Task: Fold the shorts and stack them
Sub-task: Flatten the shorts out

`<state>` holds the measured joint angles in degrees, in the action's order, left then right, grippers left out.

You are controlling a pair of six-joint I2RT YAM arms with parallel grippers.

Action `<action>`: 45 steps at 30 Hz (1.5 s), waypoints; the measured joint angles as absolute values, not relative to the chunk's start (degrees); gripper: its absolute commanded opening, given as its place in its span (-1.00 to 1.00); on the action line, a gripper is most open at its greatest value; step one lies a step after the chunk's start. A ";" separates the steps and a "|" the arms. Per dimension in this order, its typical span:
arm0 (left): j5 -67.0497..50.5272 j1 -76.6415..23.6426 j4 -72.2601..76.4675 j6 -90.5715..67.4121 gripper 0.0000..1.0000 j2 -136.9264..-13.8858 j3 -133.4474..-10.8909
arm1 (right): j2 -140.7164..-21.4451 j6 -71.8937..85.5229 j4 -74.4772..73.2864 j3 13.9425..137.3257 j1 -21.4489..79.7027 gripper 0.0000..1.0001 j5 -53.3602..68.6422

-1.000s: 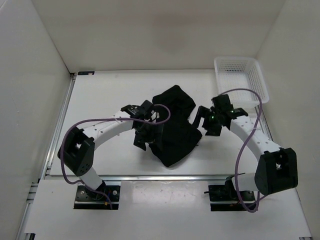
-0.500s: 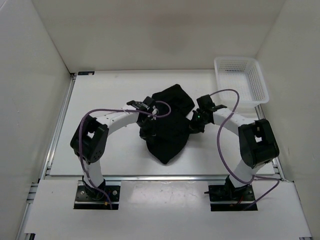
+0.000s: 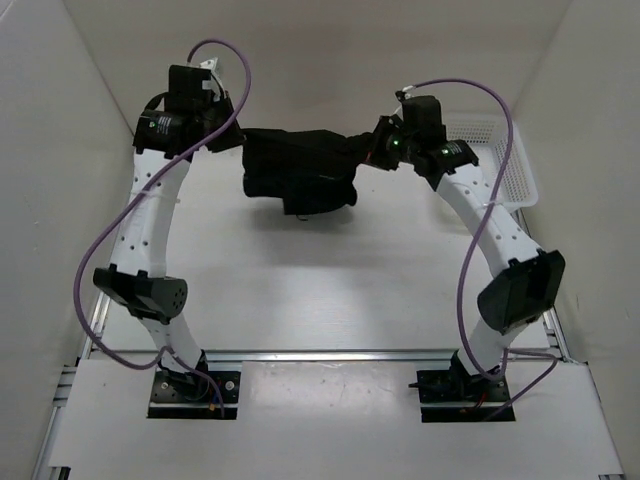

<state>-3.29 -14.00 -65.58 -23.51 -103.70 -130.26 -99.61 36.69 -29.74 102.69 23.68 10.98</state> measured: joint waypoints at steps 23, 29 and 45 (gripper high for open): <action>-7.01 -13.45 -58.24 -30.85 0.98 -92.01 -69.69 | -82.13 33.80 -35.97 58.35 23.24 -1.00 -0.32; -8.36 -13.74 -53.93 -33.06 0.65 -95.07 -66.76 | -82.13 32.77 -35.94 58.39 21.30 -1.00 -1.28; -8.43 -8.29 -55.33 -29.87 -0.80 -110.80 -88.29 | -86.83 30.92 -37.34 70.22 20.88 -1.00 -1.34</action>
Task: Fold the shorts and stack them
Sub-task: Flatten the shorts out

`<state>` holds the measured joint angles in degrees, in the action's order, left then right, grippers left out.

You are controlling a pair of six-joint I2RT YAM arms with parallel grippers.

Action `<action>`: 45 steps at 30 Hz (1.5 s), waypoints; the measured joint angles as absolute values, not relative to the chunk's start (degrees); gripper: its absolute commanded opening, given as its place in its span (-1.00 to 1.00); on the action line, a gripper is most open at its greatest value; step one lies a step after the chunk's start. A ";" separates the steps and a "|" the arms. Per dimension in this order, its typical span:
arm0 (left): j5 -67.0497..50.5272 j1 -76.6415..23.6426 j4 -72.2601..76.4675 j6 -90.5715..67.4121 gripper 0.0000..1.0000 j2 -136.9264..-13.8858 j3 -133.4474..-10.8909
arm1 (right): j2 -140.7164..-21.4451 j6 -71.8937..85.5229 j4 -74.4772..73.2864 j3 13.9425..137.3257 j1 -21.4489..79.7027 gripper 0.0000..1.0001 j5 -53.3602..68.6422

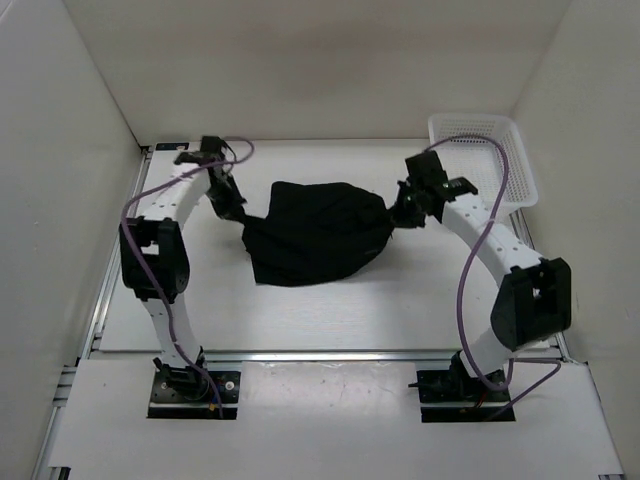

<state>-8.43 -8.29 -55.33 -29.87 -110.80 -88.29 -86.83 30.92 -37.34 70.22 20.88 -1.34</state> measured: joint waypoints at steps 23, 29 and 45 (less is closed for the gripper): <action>-9.06 0.73 -60.90 -30.48 -0.80 -80.27 -71.66 | -79.88 30.44 -36.07 58.26 24.56 -1.00 1.23; -9.06 -3.03 -59.53 -28.67 -0.46 -100.53 -85.65 | -81.14 32.99 -36.25 55.92 24.51 -1.00 -0.12; -7.46 -4.80 -59.40 -28.32 0.06 -79.94 -69.91 | -84.01 34.09 -35.27 60.23 24.49 -1.00 -1.78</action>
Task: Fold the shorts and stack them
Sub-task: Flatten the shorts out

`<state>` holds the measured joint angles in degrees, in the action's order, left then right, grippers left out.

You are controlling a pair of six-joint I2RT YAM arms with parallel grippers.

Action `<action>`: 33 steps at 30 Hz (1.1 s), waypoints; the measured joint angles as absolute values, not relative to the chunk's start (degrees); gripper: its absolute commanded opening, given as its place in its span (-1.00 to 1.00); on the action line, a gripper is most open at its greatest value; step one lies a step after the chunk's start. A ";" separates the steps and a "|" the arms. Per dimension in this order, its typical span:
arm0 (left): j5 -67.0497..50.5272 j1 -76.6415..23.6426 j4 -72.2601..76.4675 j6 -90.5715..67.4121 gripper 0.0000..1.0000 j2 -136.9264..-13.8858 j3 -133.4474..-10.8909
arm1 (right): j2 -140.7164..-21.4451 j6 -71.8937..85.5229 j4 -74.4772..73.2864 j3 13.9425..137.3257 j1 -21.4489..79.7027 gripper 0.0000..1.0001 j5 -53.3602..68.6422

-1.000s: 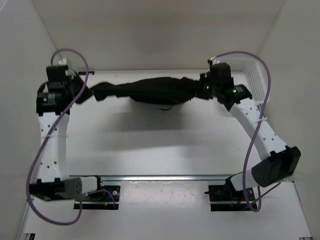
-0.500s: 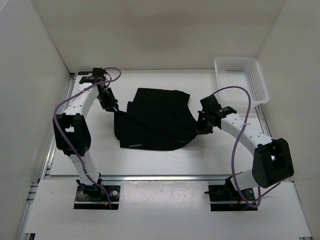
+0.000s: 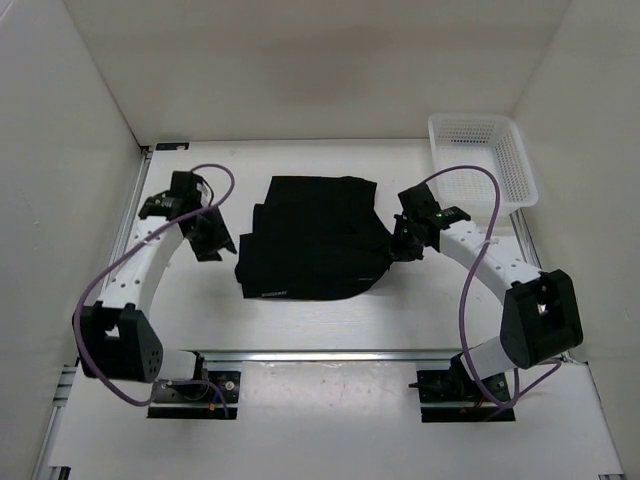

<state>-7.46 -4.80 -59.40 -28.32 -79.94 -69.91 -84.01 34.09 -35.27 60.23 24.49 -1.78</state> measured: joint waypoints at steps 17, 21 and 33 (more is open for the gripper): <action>-7.84 -14.11 -46.00 -37.80 0.24 -85.03 -51.90 | -84.84 33.63 -35.24 60.14 24.49 -1.00 -2.22; -5.54 -14.13 -44.75 -38.72 0.28 -86.52 -53.95 | -84.84 33.63 -35.29 60.12 24.49 -1.00 -2.52; -4.99 -14.87 -42.83 -38.61 -0.80 -92.40 -57.01 | -84.75 33.63 -35.75 60.12 24.49 -1.00 -3.27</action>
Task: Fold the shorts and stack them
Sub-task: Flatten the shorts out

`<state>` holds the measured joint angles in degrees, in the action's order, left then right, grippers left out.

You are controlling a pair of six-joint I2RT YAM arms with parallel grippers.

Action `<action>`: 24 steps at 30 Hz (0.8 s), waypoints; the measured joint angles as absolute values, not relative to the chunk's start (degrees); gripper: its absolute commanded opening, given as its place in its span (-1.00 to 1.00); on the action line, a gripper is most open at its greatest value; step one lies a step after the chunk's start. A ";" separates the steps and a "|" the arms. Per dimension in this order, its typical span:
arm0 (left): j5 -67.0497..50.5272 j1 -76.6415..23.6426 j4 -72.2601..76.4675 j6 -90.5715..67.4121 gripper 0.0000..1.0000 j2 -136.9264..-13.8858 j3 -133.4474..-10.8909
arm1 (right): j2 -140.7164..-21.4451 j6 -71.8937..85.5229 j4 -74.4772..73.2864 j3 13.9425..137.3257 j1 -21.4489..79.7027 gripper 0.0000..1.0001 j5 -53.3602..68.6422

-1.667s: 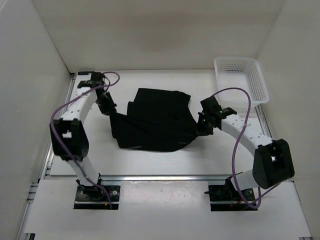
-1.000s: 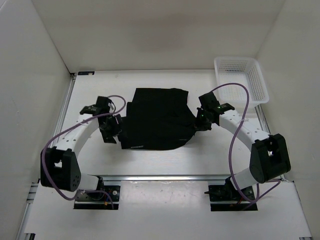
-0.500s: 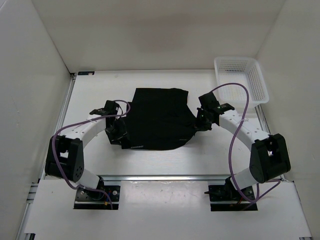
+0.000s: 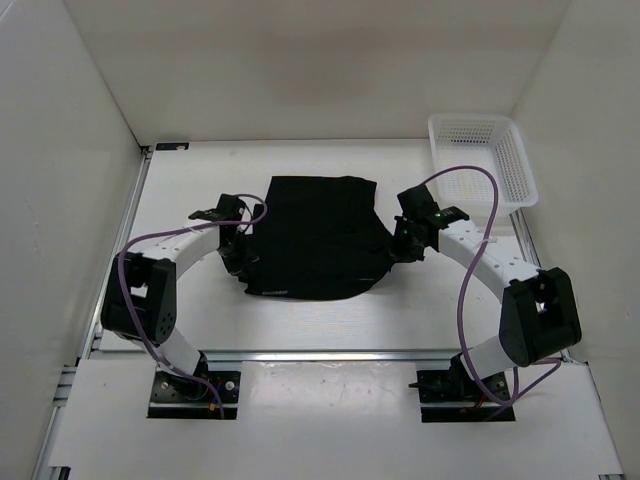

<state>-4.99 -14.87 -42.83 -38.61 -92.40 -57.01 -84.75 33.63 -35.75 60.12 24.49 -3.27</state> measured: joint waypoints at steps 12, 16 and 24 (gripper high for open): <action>-7.88 -15.46 -44.75 -38.85 -0.80 -83.94 -56.69 | -84.73 33.61 -35.94 60.12 24.49 -1.00 -3.75; -7.90 -16.10 -45.06 -38.85 -0.80 -84.01 -56.60 | -84.73 33.58 -35.94 60.12 24.51 -1.00 -3.75; -5.17 -16.12 -51.33 -38.46 -0.80 -83.46 -61.01 | -84.82 33.01 -36.10 60.25 24.45 -1.00 -4.36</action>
